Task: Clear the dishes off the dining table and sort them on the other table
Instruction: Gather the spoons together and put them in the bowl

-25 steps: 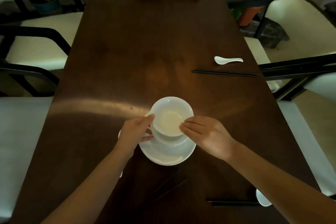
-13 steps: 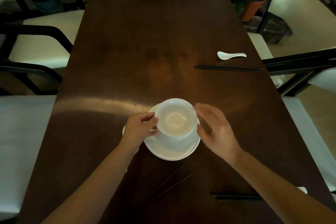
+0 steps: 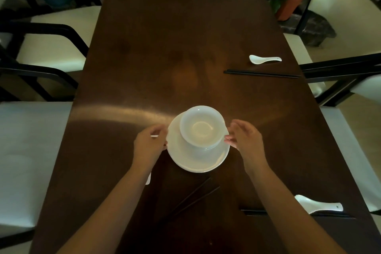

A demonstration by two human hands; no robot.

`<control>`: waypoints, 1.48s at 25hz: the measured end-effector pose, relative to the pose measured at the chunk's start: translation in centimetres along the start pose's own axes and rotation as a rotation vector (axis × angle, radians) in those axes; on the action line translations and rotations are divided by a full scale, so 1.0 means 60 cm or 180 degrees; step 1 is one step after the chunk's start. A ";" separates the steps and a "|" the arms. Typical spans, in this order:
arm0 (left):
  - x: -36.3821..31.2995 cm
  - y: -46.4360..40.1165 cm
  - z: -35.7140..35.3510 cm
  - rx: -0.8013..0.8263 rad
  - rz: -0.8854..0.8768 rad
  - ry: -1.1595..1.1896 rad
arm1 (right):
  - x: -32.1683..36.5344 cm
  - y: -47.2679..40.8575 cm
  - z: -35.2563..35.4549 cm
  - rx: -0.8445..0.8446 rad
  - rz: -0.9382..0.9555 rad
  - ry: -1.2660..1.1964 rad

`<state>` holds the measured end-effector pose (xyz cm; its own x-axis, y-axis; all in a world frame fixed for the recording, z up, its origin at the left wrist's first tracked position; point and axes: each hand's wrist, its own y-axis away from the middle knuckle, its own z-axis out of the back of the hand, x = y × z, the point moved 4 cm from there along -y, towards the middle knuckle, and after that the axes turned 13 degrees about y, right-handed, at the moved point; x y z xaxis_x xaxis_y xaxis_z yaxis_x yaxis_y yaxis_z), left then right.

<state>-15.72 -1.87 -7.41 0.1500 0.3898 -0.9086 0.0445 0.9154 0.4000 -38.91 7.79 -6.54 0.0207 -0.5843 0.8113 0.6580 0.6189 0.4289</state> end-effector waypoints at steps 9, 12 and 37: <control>0.091 0.080 0.093 -0.0198 -0.0207 -0.2341 | -0.040 0.203 -0.197 0.1172 -0.0334 0.0656; 0.087 0.080 0.083 -0.0107 -0.0292 -0.2305 | -0.019 0.185 -0.249 0.1027 -0.0088 0.0933; -0.048 0.151 -0.004 0.1065 0.0466 0.0627 | 0.034 0.209 -0.073 0.0442 0.0331 0.0703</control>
<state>-16.01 5.31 -1.24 -0.0117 0.5549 -0.8318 0.3601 0.7784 0.5142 -27.30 12.03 -1.23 0.2564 -0.6046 0.7541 0.5347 0.7387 0.4105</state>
